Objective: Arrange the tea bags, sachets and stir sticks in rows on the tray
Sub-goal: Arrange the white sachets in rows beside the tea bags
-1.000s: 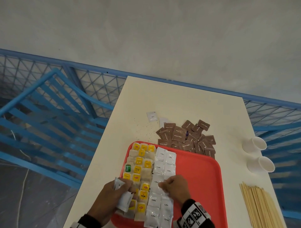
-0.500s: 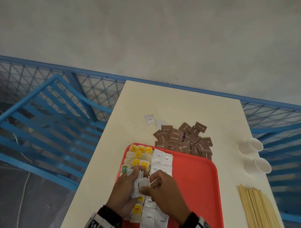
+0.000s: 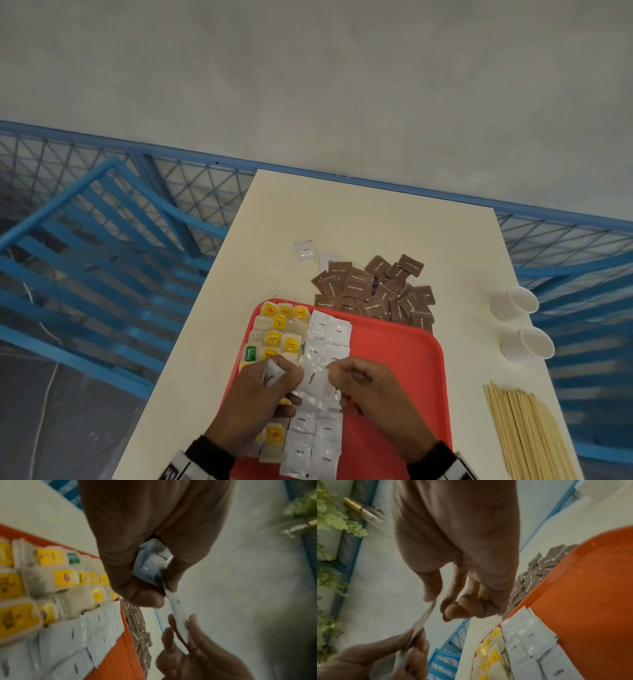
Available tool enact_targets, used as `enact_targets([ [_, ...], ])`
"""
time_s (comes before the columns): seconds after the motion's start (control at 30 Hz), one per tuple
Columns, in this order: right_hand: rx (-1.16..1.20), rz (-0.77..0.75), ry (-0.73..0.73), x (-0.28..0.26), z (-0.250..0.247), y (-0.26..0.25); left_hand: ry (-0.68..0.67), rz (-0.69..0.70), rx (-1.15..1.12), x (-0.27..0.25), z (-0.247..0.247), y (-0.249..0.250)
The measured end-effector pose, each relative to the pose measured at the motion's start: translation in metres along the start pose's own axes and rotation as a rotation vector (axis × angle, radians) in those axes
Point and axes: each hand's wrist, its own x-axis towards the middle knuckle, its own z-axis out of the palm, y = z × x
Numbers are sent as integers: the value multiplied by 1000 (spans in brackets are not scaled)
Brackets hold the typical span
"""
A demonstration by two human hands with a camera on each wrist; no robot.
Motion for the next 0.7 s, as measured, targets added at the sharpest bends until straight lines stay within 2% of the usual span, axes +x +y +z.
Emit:
enact_targets([
  [0.1, -59, -34, 5, 0, -6, 2, -11, 48, 77, 1, 1, 2],
  [0.2, -185, -16, -127, -4, -10, 7, 26, 77, 115, 5, -2, 2],
  [0.33, -152, 43, -136, -6, -8, 21, -103, 85, 316, 2, -2, -4],
  [0.43, -202, 49, -131, -8, -5, 33, -115, 59, 363, 0, -1, -14],
  [0.5, -254, 79, -98, -6, -8, 48, -71, 30, 335, 1, -7, -21],
  [0.6, -309, 158, 35, 4, -15, 75, 21, -13, 267, 0, -17, -28],
  [0.7, -213, 207, 139, 17, -18, 88, 64, -38, 241, -4, -25, -28],
])
